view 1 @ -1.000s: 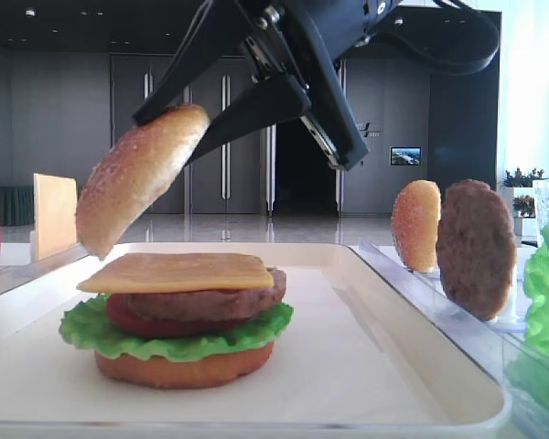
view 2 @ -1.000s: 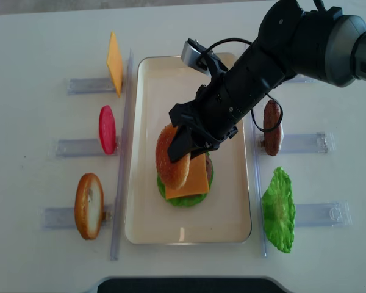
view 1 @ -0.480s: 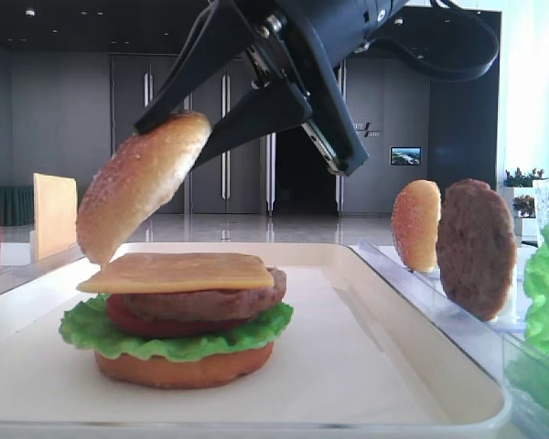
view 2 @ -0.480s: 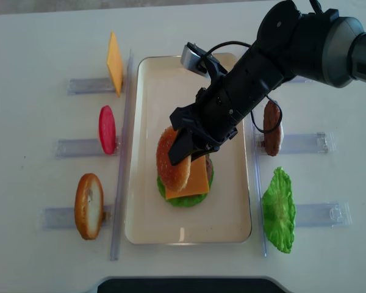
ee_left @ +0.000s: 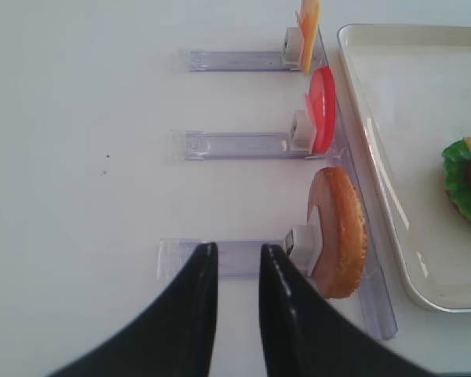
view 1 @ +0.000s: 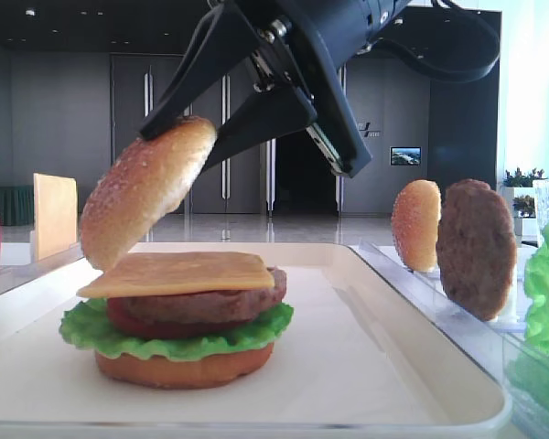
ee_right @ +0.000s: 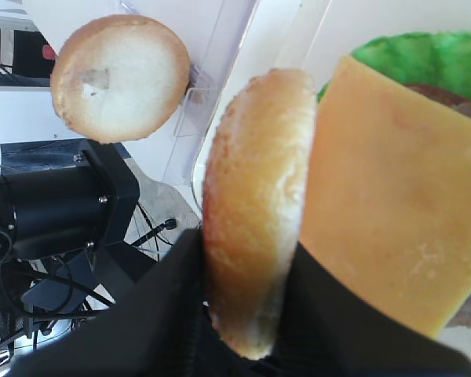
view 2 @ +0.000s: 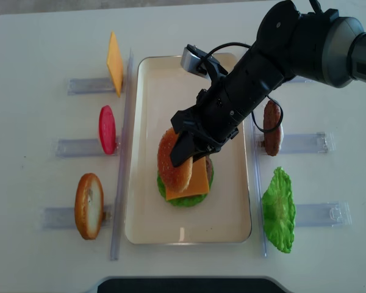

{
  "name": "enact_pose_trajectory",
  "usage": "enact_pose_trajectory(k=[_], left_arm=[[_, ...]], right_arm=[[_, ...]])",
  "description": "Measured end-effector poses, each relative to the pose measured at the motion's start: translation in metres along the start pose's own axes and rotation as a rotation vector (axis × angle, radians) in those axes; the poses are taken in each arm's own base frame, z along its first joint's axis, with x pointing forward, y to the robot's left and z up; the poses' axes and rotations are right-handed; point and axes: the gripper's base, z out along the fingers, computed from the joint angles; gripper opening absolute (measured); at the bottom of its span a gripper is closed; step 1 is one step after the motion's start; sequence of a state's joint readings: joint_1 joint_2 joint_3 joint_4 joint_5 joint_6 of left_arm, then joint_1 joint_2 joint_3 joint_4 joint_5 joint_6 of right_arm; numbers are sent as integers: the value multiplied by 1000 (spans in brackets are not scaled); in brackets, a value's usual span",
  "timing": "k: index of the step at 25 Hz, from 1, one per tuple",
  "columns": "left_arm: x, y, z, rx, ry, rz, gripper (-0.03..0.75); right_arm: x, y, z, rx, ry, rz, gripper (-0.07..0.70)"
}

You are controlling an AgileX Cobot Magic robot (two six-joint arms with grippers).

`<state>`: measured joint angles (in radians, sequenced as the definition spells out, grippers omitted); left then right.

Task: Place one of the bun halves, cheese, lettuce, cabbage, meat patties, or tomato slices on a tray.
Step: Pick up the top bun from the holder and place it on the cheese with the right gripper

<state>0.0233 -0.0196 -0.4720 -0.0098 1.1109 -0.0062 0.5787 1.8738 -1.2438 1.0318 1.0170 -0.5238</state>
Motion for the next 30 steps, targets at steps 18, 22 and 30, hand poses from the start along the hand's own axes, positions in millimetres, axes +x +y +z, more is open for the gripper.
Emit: enact_pose_trajectory(k=[18,22,30], left_arm=[[0,0,0,0,0,0,140],[0,0,0,0,0,0,140],[0,0,0,0,0,0,140]], right_arm=[[0,0,0,3,2,-3,192],[0,0,0,5,4,-4,192],[1,-1,0,13,9,-10,203]])
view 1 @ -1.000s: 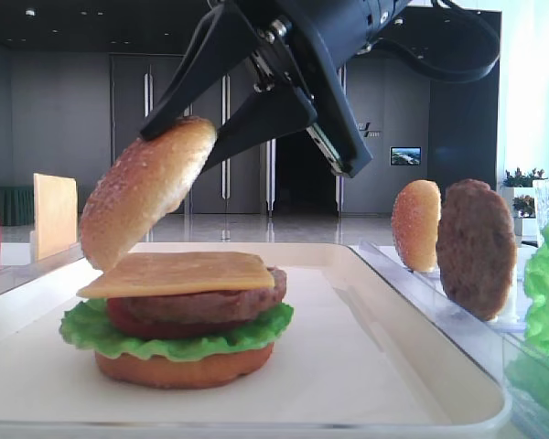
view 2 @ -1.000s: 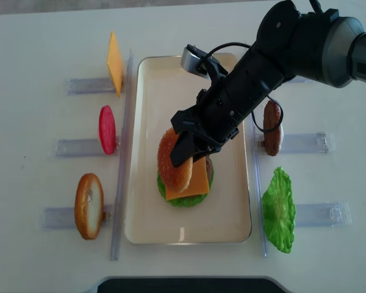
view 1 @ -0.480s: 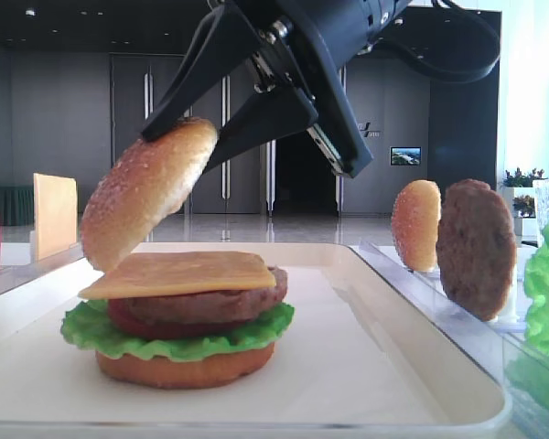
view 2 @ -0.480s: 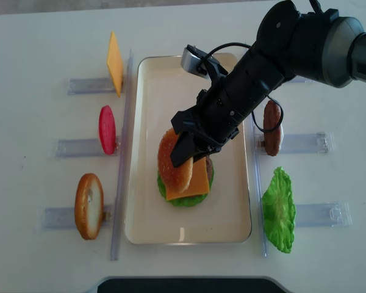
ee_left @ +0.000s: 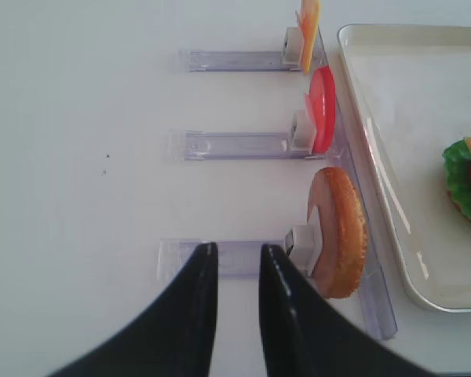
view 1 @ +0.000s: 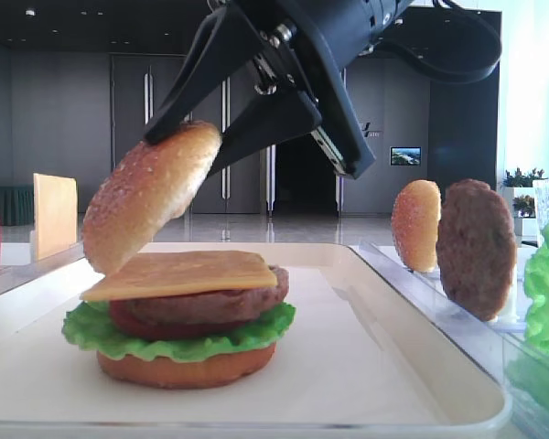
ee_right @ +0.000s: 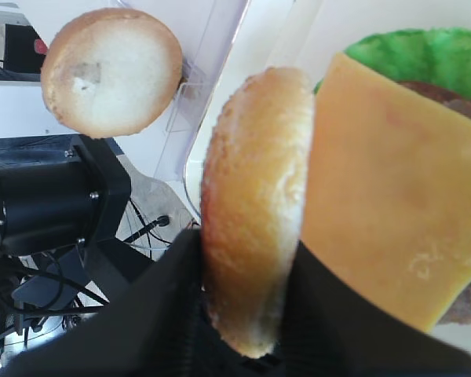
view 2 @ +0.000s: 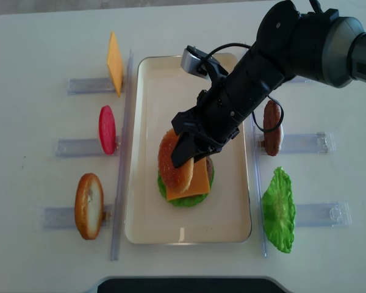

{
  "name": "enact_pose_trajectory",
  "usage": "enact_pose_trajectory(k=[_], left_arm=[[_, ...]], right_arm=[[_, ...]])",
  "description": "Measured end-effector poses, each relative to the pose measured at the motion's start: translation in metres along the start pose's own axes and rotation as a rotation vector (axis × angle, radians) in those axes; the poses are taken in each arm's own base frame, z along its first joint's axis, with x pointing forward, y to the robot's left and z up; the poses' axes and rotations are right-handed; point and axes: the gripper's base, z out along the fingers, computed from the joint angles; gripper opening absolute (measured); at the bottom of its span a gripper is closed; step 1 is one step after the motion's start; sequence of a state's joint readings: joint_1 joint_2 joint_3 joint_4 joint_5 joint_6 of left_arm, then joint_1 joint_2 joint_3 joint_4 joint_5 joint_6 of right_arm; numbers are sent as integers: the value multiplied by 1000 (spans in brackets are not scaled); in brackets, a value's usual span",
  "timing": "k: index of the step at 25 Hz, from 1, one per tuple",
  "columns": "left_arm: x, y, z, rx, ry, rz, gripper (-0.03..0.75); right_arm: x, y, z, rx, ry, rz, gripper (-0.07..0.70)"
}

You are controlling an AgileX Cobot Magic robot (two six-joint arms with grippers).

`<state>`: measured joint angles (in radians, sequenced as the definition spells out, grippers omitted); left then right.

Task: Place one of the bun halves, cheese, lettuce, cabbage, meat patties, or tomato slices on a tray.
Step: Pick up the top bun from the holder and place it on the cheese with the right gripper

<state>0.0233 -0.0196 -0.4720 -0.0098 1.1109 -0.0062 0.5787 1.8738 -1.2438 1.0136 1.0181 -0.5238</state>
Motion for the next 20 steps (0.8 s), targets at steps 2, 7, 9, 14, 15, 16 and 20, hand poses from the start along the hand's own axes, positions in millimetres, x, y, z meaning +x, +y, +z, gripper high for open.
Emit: enact_pose_trajectory(k=[2,7,9,14,15,16,20], left_arm=[[0,0,0,0,0,0,140],[0,0,0,0,0,0,140],[0,0,0,0,0,0,140],[0,0,0,0,0,0,140],[0,0,0,0,0,0,140],[0,0,0,0,0,0,140],[0,0,0,0,0,0,140]], right_arm=[[0,-1,0,6,4,-5,228],[2,-3,0,36,20,-24,316],[2,-4,0,46,25,-31,342],[4,-8,0,84,45,-40,407],[4,-8,0,89,48,-39,424],[4,-9,-1,93,50,-39,435],[5,-9,-1,99,53,-36,480]])
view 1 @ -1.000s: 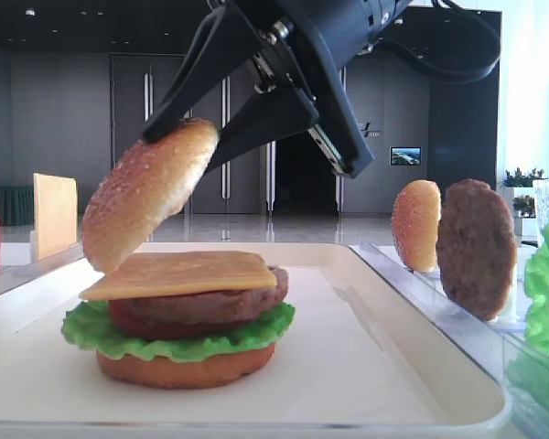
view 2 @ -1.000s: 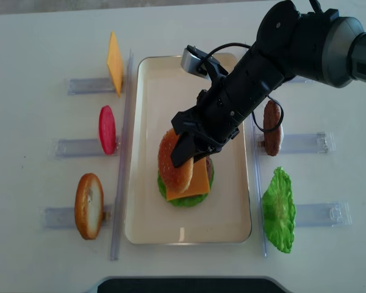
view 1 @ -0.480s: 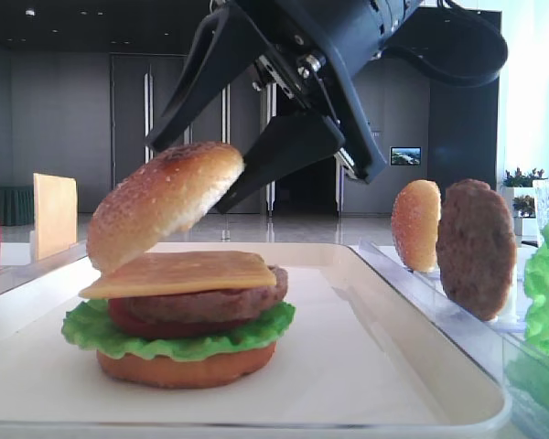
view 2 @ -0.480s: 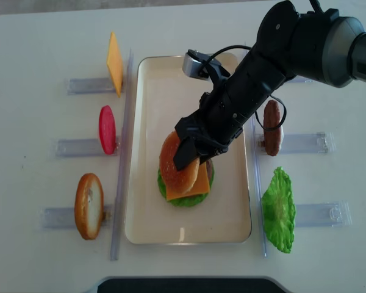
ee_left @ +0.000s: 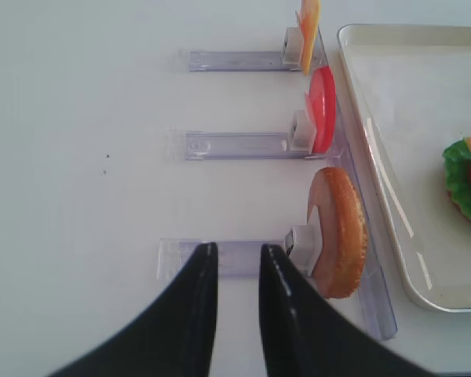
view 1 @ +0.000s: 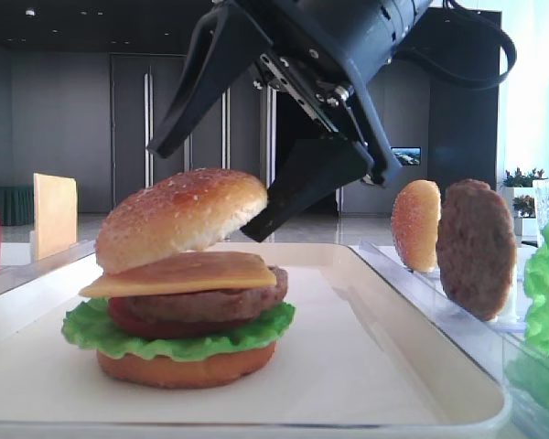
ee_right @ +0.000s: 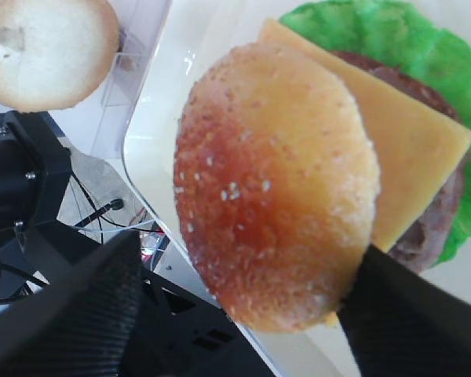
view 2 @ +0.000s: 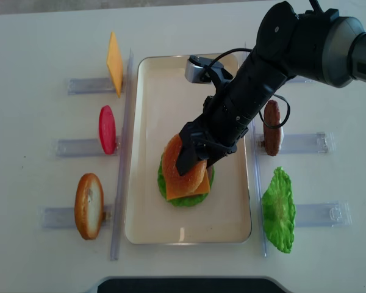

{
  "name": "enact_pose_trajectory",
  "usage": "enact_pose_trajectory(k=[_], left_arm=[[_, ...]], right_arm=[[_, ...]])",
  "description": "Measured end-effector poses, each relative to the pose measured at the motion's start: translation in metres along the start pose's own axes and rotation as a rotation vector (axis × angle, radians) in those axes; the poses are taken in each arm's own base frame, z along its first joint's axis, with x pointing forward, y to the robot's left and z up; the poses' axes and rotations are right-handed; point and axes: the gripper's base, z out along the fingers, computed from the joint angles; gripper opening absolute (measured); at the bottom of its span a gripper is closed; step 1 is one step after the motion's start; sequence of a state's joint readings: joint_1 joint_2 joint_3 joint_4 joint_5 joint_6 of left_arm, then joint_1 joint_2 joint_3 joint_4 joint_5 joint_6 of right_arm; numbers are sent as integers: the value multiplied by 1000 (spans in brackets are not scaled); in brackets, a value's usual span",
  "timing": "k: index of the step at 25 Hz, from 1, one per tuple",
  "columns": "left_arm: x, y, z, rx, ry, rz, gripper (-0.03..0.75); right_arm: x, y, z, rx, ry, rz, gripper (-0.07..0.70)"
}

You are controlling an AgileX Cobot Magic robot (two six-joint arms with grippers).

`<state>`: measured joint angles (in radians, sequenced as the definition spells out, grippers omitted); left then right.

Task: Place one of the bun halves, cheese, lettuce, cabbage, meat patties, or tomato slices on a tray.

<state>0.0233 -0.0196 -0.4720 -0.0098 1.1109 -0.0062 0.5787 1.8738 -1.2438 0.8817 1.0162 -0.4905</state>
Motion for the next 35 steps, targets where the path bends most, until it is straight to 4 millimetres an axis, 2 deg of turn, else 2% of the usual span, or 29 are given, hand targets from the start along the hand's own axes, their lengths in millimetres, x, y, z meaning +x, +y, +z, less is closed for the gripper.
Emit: enact_pose_trajectory(k=[11,24,29,35], left_arm=[[0,0,0,0,0,0,140],[0,0,0,0,0,0,140],[0,0,0,0,0,0,140],[0,0,0,0,0,0,140]], right_arm=[[-1,-1,0,11,-7,37,588],[3,-11,-2,136,26,51,596],[2,-3,-14,161,3,44,596],[-10,13,-35,192,29,38,596]])
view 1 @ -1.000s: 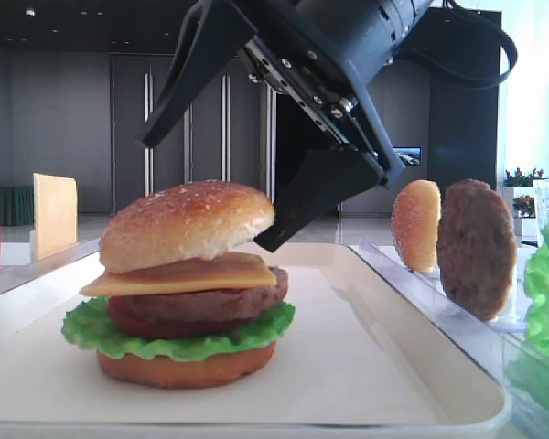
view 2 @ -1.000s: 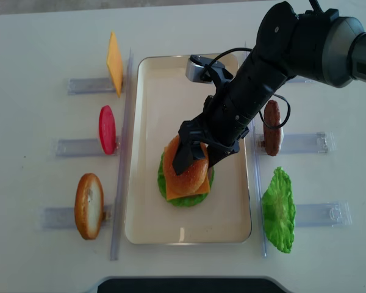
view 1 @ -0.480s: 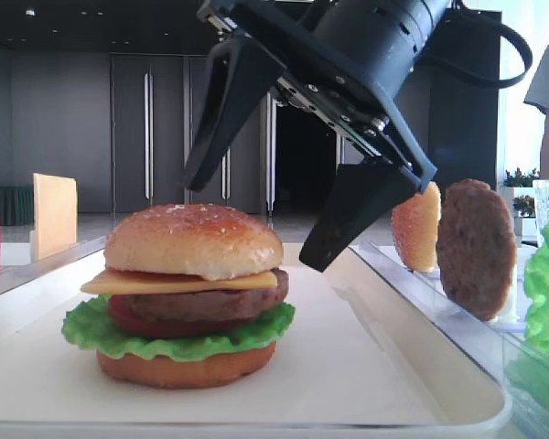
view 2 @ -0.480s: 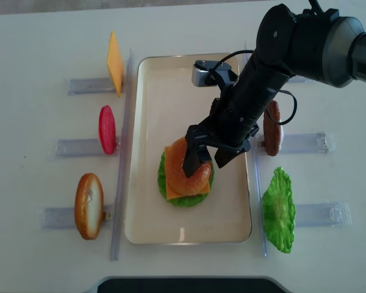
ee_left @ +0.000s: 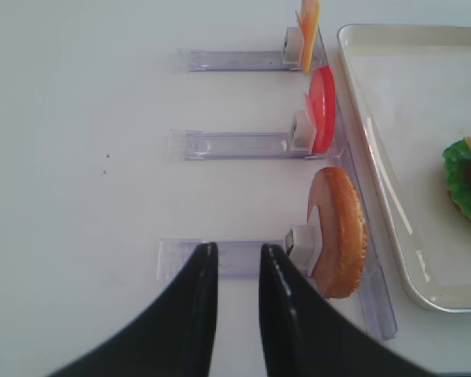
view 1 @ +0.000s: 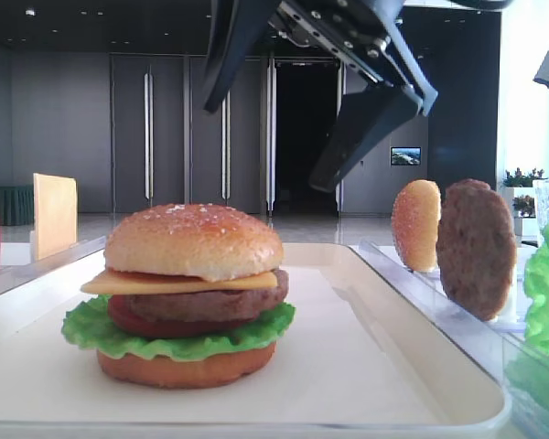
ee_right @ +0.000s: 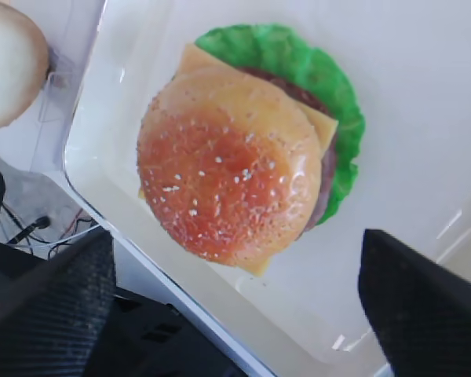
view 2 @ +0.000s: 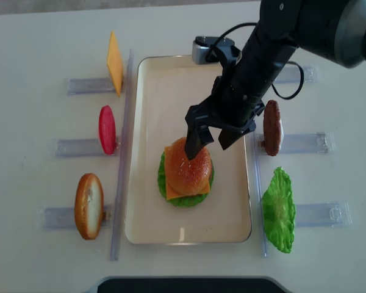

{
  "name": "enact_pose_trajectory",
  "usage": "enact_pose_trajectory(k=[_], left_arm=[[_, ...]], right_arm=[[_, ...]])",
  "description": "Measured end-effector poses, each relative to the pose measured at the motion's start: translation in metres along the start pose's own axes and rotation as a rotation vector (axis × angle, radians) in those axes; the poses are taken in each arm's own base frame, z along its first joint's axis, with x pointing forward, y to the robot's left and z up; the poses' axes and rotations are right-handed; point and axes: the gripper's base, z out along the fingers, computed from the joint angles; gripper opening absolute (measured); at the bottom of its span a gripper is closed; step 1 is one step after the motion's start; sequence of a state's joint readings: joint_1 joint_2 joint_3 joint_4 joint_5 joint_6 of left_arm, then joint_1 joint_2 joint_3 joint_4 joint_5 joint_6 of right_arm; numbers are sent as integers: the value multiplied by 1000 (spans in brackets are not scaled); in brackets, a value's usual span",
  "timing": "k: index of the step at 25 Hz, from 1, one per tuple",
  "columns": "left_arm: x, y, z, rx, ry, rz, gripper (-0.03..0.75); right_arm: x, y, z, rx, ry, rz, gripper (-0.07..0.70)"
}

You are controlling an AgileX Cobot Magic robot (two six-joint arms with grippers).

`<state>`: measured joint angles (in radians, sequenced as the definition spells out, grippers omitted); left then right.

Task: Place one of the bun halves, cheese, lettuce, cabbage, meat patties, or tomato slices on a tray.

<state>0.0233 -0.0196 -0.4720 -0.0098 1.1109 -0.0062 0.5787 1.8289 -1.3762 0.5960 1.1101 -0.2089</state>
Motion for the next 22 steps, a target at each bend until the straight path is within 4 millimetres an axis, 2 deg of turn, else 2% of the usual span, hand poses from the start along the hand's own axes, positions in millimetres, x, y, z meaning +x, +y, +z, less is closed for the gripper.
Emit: enact_pose_trajectory(k=[9,13,18,22], left_arm=[[0,0,0,0,0,0,140],[0,0,0,0,0,0,140],[0,0,0,0,0,0,140],[0,0,0,0,0,0,140]], right_arm=[[-31,15,-64,246,-133,-44,594],[-37,11,-78,341,-182,-38,594],[-38,-10,-90,412,-207,30,594],[-38,-42,-108,507,-236,115,594]])
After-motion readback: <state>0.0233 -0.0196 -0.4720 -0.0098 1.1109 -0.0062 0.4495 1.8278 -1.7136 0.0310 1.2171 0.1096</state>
